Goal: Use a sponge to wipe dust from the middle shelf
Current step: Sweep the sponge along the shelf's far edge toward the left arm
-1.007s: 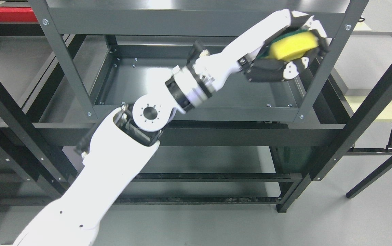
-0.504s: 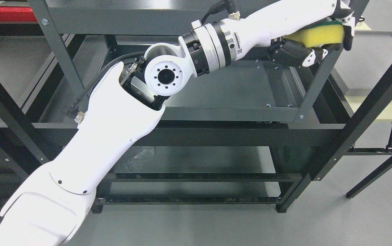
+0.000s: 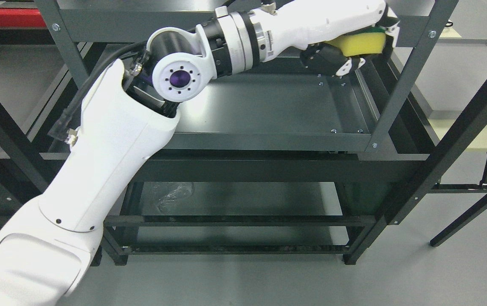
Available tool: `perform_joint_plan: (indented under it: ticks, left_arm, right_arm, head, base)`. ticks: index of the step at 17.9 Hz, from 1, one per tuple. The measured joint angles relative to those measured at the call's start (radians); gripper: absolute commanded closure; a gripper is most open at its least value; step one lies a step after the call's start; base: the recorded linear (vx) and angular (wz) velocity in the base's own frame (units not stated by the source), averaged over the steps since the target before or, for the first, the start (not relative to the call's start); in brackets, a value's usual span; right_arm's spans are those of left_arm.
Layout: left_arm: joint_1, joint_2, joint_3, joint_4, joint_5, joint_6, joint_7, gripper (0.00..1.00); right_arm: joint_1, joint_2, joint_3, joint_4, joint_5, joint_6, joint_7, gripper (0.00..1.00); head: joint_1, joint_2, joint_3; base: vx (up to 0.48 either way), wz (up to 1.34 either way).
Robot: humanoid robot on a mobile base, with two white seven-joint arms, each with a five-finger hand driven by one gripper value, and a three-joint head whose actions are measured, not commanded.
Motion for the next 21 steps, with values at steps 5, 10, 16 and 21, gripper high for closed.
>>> perform_joint_plan:
  ticks: [5,10,16,21]
  left_arm:
    - [0.071,0.060,0.102,-0.033,-0.014,-0.063,-0.108,1.00]
    - [0.118,0.132,0.221,-0.059,-0.018,-0.144,-0.193,1.00]
    - [0.207,0.206,0.404,-0.077,-0.020,-0.257,-0.303,1.00]
    - [0.273,0.253,0.580,-0.082,-0.020,-0.305,-0.362,0.99]
  right_arm:
    - [0.000,0.000,0.000,0.000,0.000,0.000,0.000,0.00]
    - [0.000,0.000,0.000,0.000,0.000,0.000,0.000,0.00]
    - [0.000,0.000,0.000,0.000,0.000,0.000,0.000,0.00]
    - [0.000,0.000,0.000,0.000,0.000,0.000,0.000,0.00]
  head:
    - [0.0000,0.000,0.000]
    - [0.0000,0.000,0.000]
    - [0.0000,0.000,0.000]
    - [0.0000,0.000,0.000]
  base:
    - [0.000,0.00]
    - [0.000,0.00]
    - [0.000,0.00]
    - [0.000,0.00]
